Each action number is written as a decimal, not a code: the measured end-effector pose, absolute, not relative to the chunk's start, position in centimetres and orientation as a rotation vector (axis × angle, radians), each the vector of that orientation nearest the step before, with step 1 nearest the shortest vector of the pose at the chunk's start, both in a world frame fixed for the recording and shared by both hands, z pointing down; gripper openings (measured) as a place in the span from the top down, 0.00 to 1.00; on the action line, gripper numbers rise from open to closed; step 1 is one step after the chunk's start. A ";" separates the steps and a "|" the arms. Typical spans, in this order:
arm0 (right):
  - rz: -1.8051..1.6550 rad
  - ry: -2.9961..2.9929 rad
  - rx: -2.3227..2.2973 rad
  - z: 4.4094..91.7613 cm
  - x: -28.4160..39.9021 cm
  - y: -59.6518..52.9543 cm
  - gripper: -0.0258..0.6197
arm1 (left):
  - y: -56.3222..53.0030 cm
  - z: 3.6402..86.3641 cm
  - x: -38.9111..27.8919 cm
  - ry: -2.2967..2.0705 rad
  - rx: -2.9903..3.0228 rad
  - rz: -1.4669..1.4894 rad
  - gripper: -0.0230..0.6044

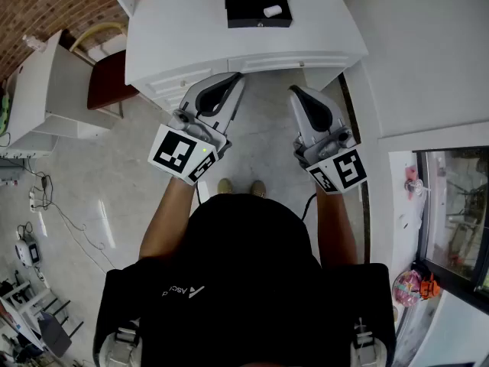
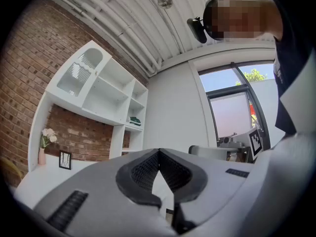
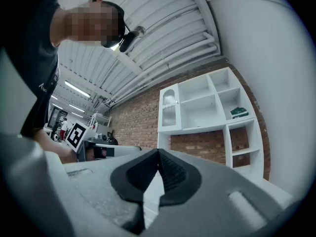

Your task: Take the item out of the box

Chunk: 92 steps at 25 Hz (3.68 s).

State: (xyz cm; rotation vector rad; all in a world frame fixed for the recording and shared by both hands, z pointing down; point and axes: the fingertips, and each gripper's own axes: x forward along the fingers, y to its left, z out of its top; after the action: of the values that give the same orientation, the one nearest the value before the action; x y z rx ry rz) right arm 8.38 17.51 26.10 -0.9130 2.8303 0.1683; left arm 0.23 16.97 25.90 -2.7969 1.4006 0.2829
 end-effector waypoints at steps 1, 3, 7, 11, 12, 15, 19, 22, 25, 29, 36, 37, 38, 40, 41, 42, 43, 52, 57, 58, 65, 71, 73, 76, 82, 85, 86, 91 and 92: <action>0.170 2.831 -0.913 26.1 8.3 17.5 0.96 | 17.0 25.8 0.1 1.401 -2.796 0.285 0.96; 0.172 2.832 -0.915 26.1 8.2 17.7 0.96 | 17.1 25.7 -0.1 1.401 -2.793 0.291 0.96; 0.175 2.830 -0.921 26.1 7.9 17.9 0.96 | 17.3 25.7 -0.6 1.403 -2.789 0.308 0.96; 0.164 2.820 -0.939 26.0 7.0 17.6 0.96 | 17.2 25.8 -1.8 1.401 -2.794 0.323 0.96; 0.161 2.820 -0.946 26.0 6.5 17.4 0.96 | 17.0 25.8 -2.4 1.398 -2.796 0.325 0.96; 0.156 2.821 -0.965 26.2 4.9 16.9 0.96 | 16.6 25.8 -4.2 1.386 -2.797 0.332 0.96; 0.170 2.827 -0.989 26.5 3.3 16.9 0.96 | 16.5 25.8 -6.2 1.367 -2.793 0.347 0.96; 0.176 2.832 -1.013 26.8 2.5 16.7 0.96 | 15.9 25.8 -7.6 1.365 -2.792 0.360 0.96; 0.167 2.840 -1.034 27.3 2.0 16.2 0.96 | 15.2 25.9 -8.5 1.356 -2.799 0.368 0.96; 0.154 2.834 -1.057 27.7 1.8 14.4 0.96 | 13.6 25.9 -8.9 1.337 -2.802 0.368 0.96; 0.143 2.821 -1.045 28.9 2.6 8.8 0.96 | 8.4 26.8 -8.6 1.348 -2.793 0.324 0.96; 0.143 2.821 -1.040 29.0 2.9 7.6 0.96 | 7.3 27.0 -8.5 1.354 -2.790 0.316 0.96; 0.145 2.822 -1.034 29.0 3.2 6.4 0.96 | 6.2 27.1 -8.3 1.361 -2.786 0.309 0.96; 0.150 2.829 -1.020 29.2 3.9 3.7 0.96 | 3.7 27.3 -7.8 1.377 -2.784 0.297 0.96; 0.156 2.835 -1.011 29.2 4.2 2.3 0.96 | 2.5 27.4 -7.5 1.382 -2.784 0.289 0.96; 0.166 2.843 -1.001 29.3 4.5 0.9 0.96 | 1.2 27.5 -7.1 1.385 -2.784 0.281 0.96; 0.180 2.854 -0.990 29.3 4.8 -0.5 0.96 | -0.2 27.6 -6.7 1.386 -2.784 0.276 0.96; 0.300 3.001 -0.856 31.0 7.8 -14.3 0.96 | -13.3 28.4 -3.9 1.499 -2.745 0.226 0.96; 0.356 3.121 -0.735 33.1 7.8 -20.2 0.96 | -18.4 29.0 -3.9 1.588 -2.699 0.194 0.96; 0.353 3.155 -0.714 33.6 7.7 -21.0 0.96 | -19.1 29.2 -4.0 1.603 -2.692 0.190 0.96; 0.430 3.363 -0.544 37.2 6.3 -25.5 0.96 | -22.9 29.8 -4.7 1.675 -2.660 0.203 0.96; 0.643 3.527 -0.311 40.9 4.1 -26.7 0.96 | -24.5 31.0 -5.4 1.689 -2.672 0.194 0.96; 0.745 3.591 -0.225 42.6 3.6 -27.1 0.94 | -25.0 31.7 -5.7 1.687 -2.681 0.190 0.96; 0.856 3.672 -0.104 44.8 2.8 -27.5 0.89 | -25.5 32.4 -6.1 1.682 -2.695 0.182 0.96; 1.012 3.818 0.156 48.9 2.0 -28.5 0.80 | -25.9 33.2 -7.3 1.691 -2.713 0.175 0.96; 1.085 3.879 0.292 51.1 1.7 -28.9 0.77 | -26.0 33.5 -8.1 1.704 -2.720 0.186 0.96; 1.117 3.894 0.341 51.8 1.7 -29.0 0.76 | -26.0 33.6 -8.3 1.707 -2.723 0.189 0.96; 1.301 3.946 0.604 55.1 1.7 -29.1 0.71 | -26.1 34.2 -9.0 1.714 -2.734 0.203 0.96; 1.318 3.957 0.650 55.7 1.6 -29.1 0.70 | -26.1 34.4 -9.1 1.717 -2.737 0.201 0.96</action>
State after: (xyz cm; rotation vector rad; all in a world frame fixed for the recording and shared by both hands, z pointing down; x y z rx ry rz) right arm 1.62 -29.06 55.72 0.6497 3.9566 1.3183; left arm -9.11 -26.11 34.39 -2.7374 1.7172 0.2007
